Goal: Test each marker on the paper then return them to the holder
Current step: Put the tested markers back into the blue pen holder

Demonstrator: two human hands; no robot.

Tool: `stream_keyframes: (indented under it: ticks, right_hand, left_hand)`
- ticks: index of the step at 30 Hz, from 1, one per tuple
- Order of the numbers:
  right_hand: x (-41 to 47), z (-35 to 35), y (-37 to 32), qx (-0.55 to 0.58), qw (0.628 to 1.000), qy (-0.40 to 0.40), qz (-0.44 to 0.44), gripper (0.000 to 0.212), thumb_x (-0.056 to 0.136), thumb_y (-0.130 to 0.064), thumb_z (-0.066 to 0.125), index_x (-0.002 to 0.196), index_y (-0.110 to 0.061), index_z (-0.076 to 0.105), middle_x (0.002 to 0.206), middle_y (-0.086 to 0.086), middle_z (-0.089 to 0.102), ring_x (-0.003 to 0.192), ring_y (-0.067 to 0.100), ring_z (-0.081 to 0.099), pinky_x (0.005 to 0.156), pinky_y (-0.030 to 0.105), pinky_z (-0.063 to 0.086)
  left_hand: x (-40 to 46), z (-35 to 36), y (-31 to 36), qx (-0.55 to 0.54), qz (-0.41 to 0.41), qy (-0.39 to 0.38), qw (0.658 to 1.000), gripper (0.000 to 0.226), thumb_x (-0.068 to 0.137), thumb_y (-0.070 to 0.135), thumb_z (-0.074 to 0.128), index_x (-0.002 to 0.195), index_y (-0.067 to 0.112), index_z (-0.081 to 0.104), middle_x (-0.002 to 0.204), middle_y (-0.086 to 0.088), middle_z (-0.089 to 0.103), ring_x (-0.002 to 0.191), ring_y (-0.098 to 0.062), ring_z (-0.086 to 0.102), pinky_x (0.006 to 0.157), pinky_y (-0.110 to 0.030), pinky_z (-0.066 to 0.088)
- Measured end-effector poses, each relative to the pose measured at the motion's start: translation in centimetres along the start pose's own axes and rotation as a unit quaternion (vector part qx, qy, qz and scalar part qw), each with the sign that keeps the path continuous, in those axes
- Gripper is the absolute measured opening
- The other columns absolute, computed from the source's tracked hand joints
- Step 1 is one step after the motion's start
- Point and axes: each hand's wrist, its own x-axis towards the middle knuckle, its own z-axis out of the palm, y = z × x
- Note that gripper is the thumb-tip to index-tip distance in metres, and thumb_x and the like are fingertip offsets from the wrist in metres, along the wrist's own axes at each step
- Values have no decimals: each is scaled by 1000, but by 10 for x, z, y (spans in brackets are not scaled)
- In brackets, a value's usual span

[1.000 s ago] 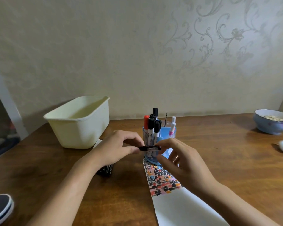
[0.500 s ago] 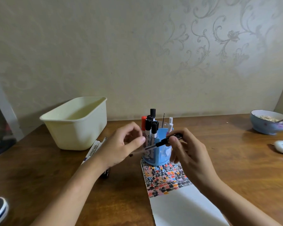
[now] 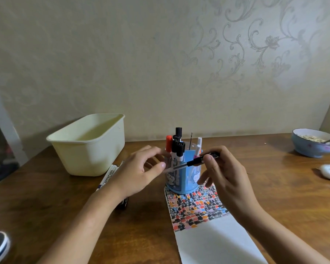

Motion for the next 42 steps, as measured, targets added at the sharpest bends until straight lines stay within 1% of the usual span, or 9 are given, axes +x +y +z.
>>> stream_keyframes:
  ticks: [9,14,17,19,22,26,30,39,42]
  right_hand:
    - [4,-7,-5,6,999,35,-15,23,96,-32,46,103,-13,56,90,-2,71,64,17,71,53,30,56]
    - [6,-9,-4,2,999,41,-26,25,96,-34,46,103,-12,55,95,-7,69,62,18,71,52,28,55]
    - [7,-10,-2,2,999,42,-26,19,98,-29,47,102,-12,56,91,-6,70,61,19,70,53,26,53]
    - [8,-10,-2,7,999,45,-24,15,99,-26,47,101,-13,56,89,-4,70,60,21,69,52,26,52]
    - [8,-10,-2,9,999,47,-25,12,100,-25,47,99,-16,56,85,-6,69,59,21,69,52,24,51]
    - [9,-11,-2,2,998,53,-29,17,98,-30,47,101,-15,55,84,-7,68,59,18,69,50,22,51]
    - [10,-12,-2,-6,998,61,-30,10,101,-24,46,102,-17,53,87,-11,68,58,16,68,49,21,51]
    - [12,-17,-6,-20,995,84,-52,22,100,-30,42,109,-12,51,77,1,65,56,15,67,49,22,51]
    - [12,-18,-5,-26,994,86,-55,18,102,-26,42,111,-12,50,76,0,65,57,15,67,50,22,51]
  left_hand:
    - [1,-3,-2,-29,-6,31,999,24,96,32,60,117,40,55,114,20,61,101,0,60,86,-27,53]
    - [1,0,-1,-13,-16,19,1000,31,97,33,59,124,43,48,123,23,58,112,3,55,91,-28,52]
    - [0,-1,2,-17,-13,29,999,27,98,30,58,120,41,49,116,30,56,105,18,51,83,-8,42]
    - [1,-4,4,-48,-1,45,998,23,98,24,59,117,36,53,112,28,59,106,16,53,76,-1,41]
    - [1,-6,3,-61,9,54,997,25,98,21,58,119,34,56,114,24,63,108,3,59,81,-7,45]
    - [1,-3,1,-9,3,39,999,30,99,25,55,123,43,55,120,33,53,110,9,53,81,-6,43]
    - [2,-1,1,9,12,26,1000,33,100,24,55,127,43,55,129,29,50,117,8,47,91,-14,44]
    - [2,0,-2,13,21,16,1000,33,99,24,56,127,41,59,131,28,50,123,7,45,98,-22,45]
    - [1,0,1,10,17,18,1000,32,99,25,56,125,43,54,133,28,49,119,8,47,92,-16,44]
